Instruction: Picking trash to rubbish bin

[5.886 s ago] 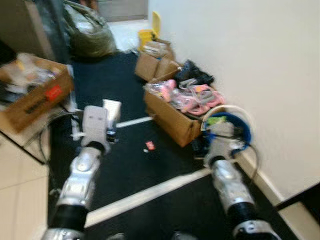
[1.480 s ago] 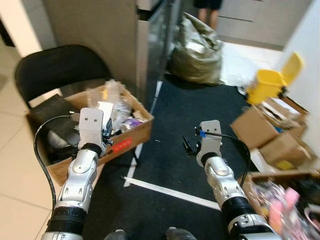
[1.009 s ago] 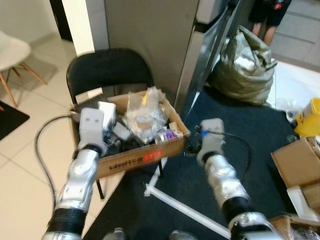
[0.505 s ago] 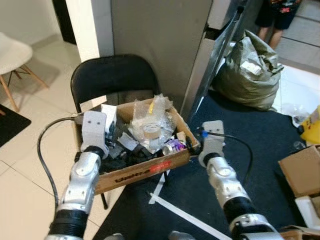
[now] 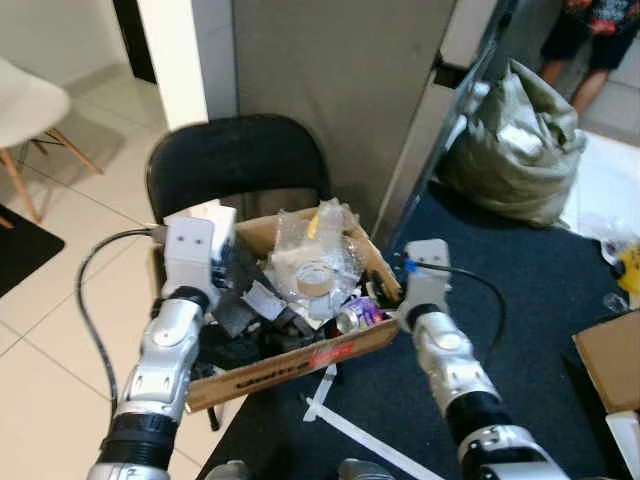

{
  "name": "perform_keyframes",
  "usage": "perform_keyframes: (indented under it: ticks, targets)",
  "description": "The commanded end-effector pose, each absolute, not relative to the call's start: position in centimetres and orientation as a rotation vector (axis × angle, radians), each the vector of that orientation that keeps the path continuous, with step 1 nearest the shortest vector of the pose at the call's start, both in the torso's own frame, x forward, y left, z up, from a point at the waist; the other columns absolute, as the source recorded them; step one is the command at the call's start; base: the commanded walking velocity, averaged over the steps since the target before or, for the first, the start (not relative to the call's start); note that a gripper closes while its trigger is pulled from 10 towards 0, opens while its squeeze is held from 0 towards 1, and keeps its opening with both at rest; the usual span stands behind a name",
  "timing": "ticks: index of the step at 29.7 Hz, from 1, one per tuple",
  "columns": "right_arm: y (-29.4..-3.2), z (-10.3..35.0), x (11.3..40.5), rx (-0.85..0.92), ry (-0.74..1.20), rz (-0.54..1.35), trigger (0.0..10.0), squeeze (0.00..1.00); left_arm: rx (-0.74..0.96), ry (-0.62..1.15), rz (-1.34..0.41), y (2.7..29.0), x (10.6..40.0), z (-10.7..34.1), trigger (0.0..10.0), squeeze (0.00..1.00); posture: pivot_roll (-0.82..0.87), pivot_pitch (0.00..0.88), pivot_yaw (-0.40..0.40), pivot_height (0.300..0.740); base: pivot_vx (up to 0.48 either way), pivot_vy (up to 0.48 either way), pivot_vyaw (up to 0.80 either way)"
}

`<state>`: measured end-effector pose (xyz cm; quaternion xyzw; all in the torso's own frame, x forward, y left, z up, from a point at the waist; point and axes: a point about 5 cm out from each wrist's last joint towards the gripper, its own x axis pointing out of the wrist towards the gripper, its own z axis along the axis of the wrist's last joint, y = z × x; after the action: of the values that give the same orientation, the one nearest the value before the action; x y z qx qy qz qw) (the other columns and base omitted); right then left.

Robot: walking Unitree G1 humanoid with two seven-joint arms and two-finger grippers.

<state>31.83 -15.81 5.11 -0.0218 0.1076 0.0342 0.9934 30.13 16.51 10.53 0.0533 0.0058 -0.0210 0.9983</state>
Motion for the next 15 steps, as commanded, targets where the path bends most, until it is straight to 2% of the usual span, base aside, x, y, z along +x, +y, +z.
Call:
perform_keyframes:
  ticks: [1, 4, 5, 7, 8, 10, 12, 15]
  targets:
    - [-16.6, 4.9, 31.7, -0.043, 0.230, 0.045, 10.0, 0.00, 0.111, 0.022, -0.046, 16.4, 30.1, 10.4, 10.0, 0.00, -0.04, 0.027, -0.048, 0.740, 0.285, 0.000, 0.00]
    - [-16.5, 4.9, 31.8, -0.050, 0.233, 0.065, 10.0, 0.00, 0.123, 0.061, -0.055, 16.4, 30.1, 9.9, 10.0, 0.00, -0.04, 0.029, -0.046, 0.740, 0.261, 0.000, 0.00]
    - [-16.3, 4.9, 31.8, -0.066, 0.229, 0.087, 10.0, 0.00, 0.155, 0.140, -0.096, 16.2, 30.1, 8.8, 10.0, 0.00, -0.04, 0.030, -0.045, 0.740, 0.000, 0.000, 0.00]
    - [-16.3, 4.9, 31.8, -0.066, 0.229, 0.087, 10.0, 0.00, 0.155, 0.140, -0.096, 16.2, 30.1, 8.8, 10.0, 0.00, -0.04, 0.030, -0.045, 0.740, 0.000, 0.000, 0.00]
    - [-16.0, 5.1, 32.0, -0.094, 0.224, 0.121, 10.0, 0.00, 0.226, 0.244, -0.187, 15.8, 29.8, 7.1, 10.0, 0.00, -0.05, 0.039, -0.049, 0.740, 0.000, 0.000, 0.00]
    - [-15.9, 5.1, 32.0, -0.103, 0.223, 0.130, 10.0, 0.00, 0.253, 0.269, -0.221, 15.6, 29.6, 6.6, 10.0, 0.00, -0.05, 0.039, -0.049, 0.740, 0.000, 0.000, 0.00]
    - [-15.7, 5.2, 32.2, -0.130, 0.218, 0.175, 10.0, 0.00, 0.366, 0.329, -0.311, 15.5, 29.4, 5.6, 10.0, 0.00, -0.05, 0.046, -0.050, 0.740, 0.000, 0.000, 0.00]
    - [-15.5, 5.2, 32.3, -0.143, 0.216, 0.211, 10.0, 0.00, 0.404, 0.358, -0.349, 15.5, 29.3, 5.1, 10.0, 0.00, -0.05, 0.046, -0.049, 0.740, 0.000, 0.000, 0.00]
